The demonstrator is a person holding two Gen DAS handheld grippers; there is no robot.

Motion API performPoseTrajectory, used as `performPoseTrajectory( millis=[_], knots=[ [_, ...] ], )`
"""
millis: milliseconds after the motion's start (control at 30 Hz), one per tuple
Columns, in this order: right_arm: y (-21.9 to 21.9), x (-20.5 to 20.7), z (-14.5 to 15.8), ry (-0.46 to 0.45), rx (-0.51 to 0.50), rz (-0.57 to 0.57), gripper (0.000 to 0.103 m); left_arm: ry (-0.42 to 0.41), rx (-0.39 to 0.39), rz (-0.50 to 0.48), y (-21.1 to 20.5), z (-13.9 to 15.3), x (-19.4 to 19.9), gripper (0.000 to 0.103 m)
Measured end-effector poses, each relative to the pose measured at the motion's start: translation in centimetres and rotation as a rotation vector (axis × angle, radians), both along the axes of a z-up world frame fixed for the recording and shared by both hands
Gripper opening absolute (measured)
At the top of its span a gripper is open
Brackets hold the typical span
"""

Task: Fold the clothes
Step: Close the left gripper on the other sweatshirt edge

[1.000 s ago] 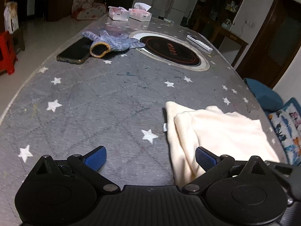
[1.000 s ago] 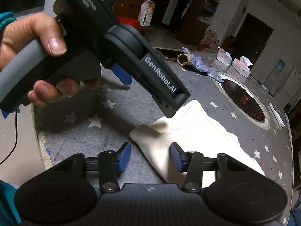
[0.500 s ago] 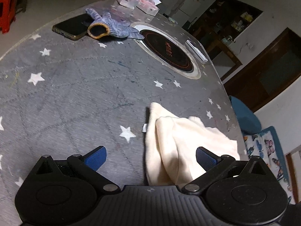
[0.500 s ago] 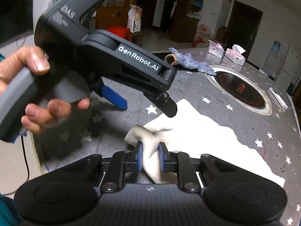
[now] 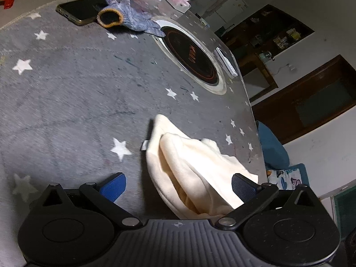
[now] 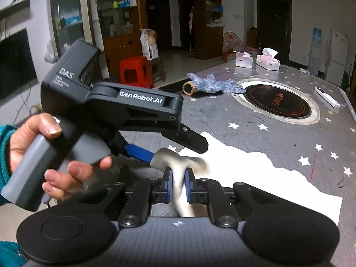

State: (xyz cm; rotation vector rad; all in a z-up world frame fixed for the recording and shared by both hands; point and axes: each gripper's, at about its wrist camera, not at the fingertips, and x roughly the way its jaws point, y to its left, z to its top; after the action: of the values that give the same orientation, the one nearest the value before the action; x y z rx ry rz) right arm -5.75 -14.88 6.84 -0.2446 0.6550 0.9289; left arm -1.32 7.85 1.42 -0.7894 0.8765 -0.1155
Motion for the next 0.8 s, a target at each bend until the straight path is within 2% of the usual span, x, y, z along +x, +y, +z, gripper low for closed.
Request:
performPoseTrajectory(
  millis=[267,433,600,700,800],
  knots=[
    [-1.1,0.5,0.0,0.015,0.065,-0.007,0.01,0.002,-0.062,0.011,-0.9,-0.5,1.2,0.1],
    [-1.7,0.6,-0.1,0.023,0.096,-0.004,0.01,-0.002,-0.13,0.007,-1.3,-1.3,2.0,0.08],
    [-1.8,0.4,-0.5,0.024,0.091,0.021,0.01,0.022,-0.16,-0.001,-1.6,-2.4,2.4,0.04],
    [-1.8,0.2,-0.7,0.018,0.088,0.026,0.01,0.019,-0.137,-0.003,-1.7,-2.6,2.3,0.028],
    [-2.4,0.4,-0.7,0.025,0.092,0.019,0.012,0.018,-0.119,-0.01,-1.7,-2.7,2.2,0.024]
  ],
)
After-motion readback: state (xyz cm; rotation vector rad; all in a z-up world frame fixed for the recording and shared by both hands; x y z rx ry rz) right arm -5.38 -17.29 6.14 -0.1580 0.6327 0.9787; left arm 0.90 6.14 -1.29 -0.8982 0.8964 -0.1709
